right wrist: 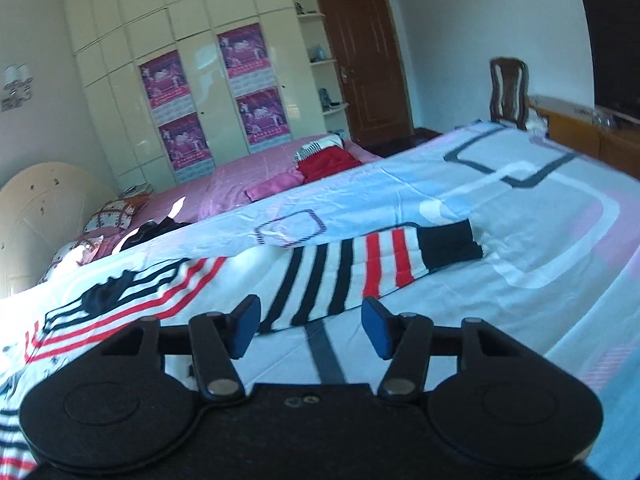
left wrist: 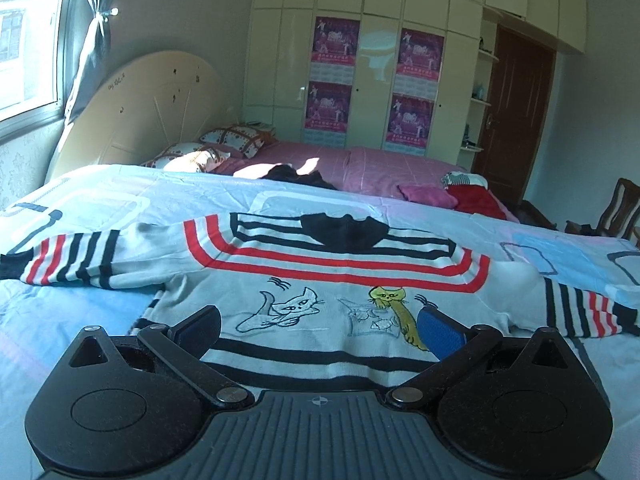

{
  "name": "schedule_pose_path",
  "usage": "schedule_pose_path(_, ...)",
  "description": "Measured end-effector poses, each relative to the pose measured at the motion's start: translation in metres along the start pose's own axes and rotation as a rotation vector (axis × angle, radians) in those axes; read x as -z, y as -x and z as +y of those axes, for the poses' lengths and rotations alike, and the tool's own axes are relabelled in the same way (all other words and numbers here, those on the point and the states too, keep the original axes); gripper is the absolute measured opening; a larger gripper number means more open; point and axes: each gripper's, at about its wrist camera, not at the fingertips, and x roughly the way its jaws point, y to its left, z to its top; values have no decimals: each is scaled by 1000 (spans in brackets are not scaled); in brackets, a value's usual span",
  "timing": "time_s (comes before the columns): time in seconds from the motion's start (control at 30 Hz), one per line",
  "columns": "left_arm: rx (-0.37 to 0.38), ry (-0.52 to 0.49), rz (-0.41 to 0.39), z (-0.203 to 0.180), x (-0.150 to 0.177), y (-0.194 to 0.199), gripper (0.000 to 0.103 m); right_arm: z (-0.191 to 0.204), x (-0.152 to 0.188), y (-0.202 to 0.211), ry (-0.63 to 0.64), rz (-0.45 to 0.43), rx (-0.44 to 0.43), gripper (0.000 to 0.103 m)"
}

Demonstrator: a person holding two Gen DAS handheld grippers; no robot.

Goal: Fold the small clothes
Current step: 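Grasp the black-cuffed sleeve with the right gripper and lift it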

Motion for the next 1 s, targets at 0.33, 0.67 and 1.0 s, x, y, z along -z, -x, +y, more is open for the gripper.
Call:
schedule_pose_path(0.33,-64,-92,110,-70,2,-102,103,-102,2,-138,-299,96,39,54)
schedule_pose_path(0.67,-73,-110,137,-79,-6,-129,103,-128,-14,-162,-400,12,-21,52)
schedule_pose_path(1.0,-115,-123,143,-27,-18,-139,103,-90,-33,-160,-242,20,97,11)
